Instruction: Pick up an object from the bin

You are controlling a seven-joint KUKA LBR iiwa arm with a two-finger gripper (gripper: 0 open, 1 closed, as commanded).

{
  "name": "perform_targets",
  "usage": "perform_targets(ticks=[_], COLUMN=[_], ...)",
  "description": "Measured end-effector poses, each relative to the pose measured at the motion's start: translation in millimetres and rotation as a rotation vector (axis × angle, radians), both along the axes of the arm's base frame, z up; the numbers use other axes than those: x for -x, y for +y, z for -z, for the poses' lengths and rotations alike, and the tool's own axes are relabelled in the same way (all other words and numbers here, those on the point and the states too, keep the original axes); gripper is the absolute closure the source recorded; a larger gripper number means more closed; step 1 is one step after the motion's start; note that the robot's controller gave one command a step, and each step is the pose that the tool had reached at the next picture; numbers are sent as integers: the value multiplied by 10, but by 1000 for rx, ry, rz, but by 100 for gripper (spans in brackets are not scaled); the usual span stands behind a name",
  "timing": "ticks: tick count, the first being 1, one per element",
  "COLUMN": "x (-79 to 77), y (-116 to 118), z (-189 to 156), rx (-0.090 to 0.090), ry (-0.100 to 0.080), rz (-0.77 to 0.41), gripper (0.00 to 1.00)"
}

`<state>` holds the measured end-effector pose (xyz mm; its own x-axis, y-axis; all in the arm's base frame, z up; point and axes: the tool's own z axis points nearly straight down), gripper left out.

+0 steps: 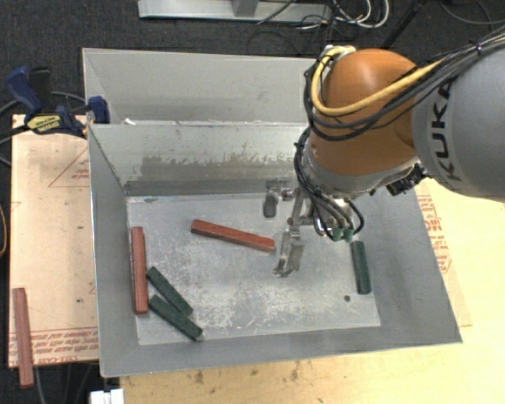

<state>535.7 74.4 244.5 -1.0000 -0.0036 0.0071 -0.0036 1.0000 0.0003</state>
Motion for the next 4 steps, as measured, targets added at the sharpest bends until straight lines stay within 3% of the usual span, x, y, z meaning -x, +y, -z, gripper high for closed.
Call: perform_targets(ticks=[1,2,3,4], x=[-435,-956,-963,-802], y=[579,601,603,464], z=[1277,1769,1733,398], rx=[-1,0,-2,-3], ry=[-2,-8,-11,-18], rz=[104,16,17,62], gripper=[0,0,100,100])
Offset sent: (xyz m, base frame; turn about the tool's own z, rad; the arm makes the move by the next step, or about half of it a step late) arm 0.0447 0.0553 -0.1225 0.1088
